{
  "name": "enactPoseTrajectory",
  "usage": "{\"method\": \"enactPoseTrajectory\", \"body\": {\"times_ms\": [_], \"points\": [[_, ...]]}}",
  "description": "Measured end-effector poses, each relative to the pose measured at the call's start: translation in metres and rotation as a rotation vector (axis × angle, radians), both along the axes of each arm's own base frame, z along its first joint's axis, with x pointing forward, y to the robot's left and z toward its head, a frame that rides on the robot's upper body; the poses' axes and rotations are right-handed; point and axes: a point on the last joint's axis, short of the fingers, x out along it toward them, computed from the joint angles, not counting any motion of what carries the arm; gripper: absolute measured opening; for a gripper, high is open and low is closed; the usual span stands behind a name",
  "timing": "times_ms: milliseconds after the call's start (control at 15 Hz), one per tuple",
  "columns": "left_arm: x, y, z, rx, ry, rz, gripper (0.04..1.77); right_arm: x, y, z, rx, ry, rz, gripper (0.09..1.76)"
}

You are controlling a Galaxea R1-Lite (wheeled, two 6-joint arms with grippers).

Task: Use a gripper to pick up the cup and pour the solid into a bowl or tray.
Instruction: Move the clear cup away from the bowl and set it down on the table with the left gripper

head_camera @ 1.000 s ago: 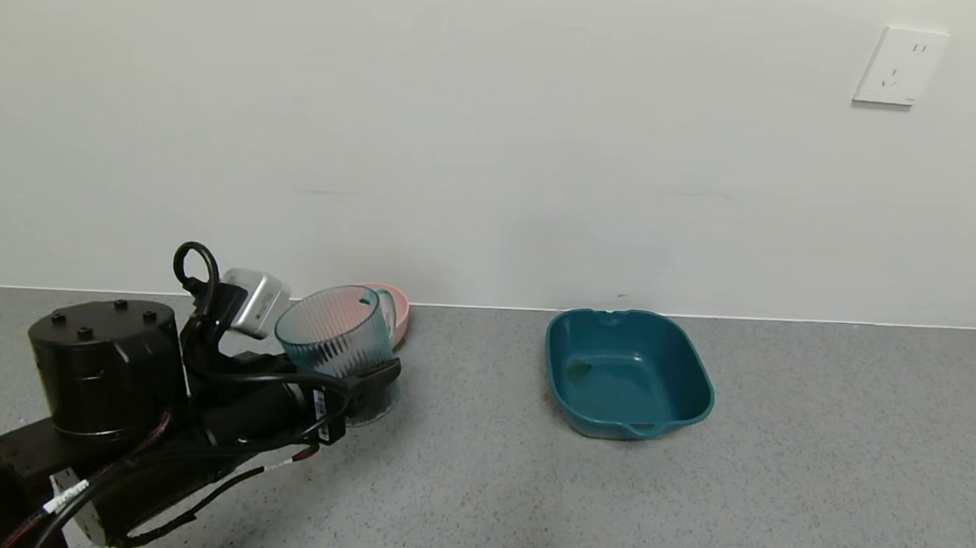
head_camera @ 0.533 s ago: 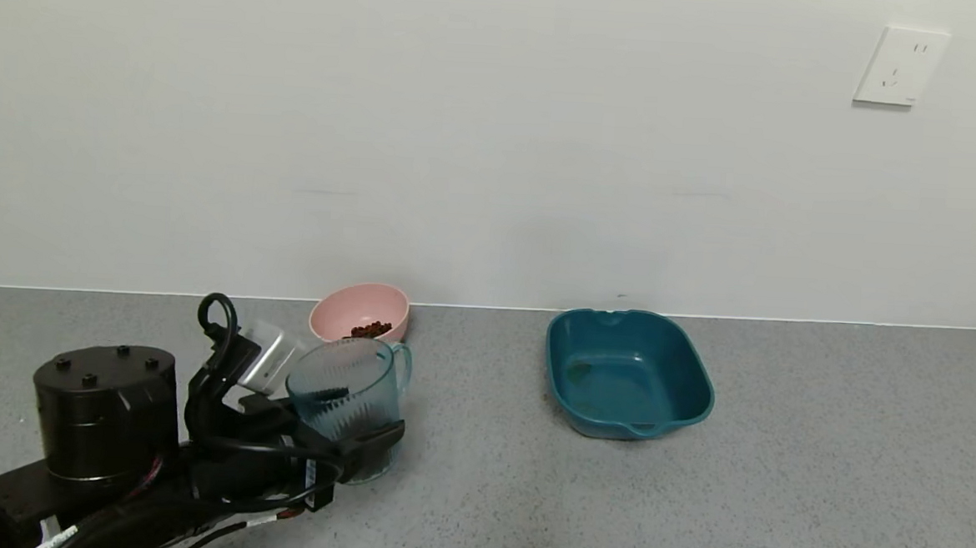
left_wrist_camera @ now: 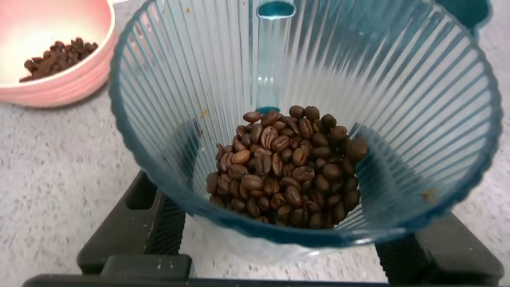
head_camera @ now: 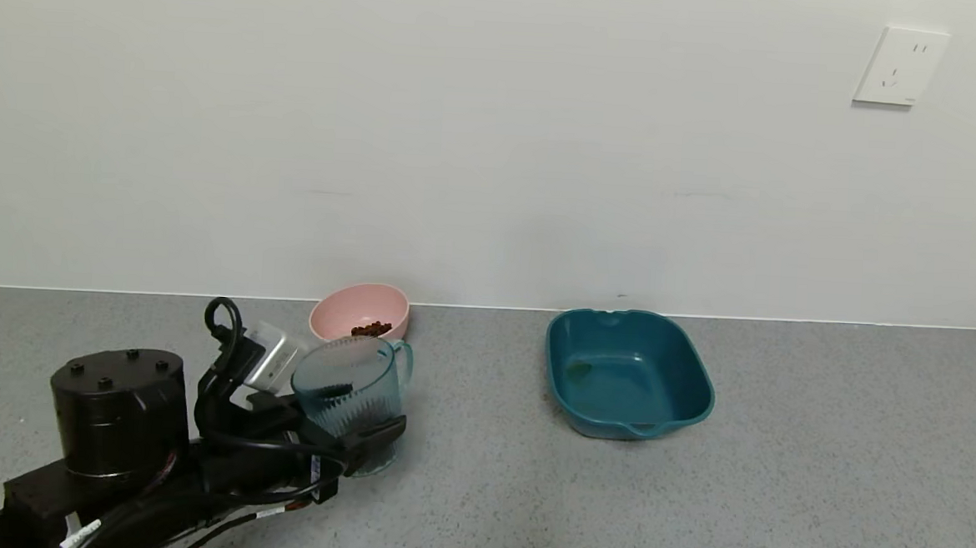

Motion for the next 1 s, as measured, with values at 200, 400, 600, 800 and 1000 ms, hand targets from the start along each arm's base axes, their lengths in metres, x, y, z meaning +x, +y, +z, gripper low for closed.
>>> {"method": "enactPoseTrajectory", "body": {"times_ms": [200, 400, 600, 800, 1000], "points": [[0.013, -0.001, -0.010, -0.002, -0.013, 0.021, 1.31, 0.000, 0.000, 0.000, 0.000, 0.000, 0.000, 1.71], [0.023, -0.001, -0.023, 0.007, -0.015, 0.040, 1.30, 0.000, 0.000, 0.000, 0.000, 0.000, 0.000, 1.71], [0.029, -0.001, -0.034, 0.017, -0.010, 0.052, 1.30, 0.000, 0.000, 0.000, 0.000, 0.000, 0.000, 1.71], [0.032, 0.000, -0.045, 0.031, -0.007, 0.054, 1.30, 0.000, 0.000, 0.000, 0.000, 0.000, 0.000, 1.71], [0.036, 0.000, -0.056, 0.031, -0.008, 0.058, 1.30, 0.000, 0.000, 0.000, 0.000, 0.000, 0.000, 1.71]]}}
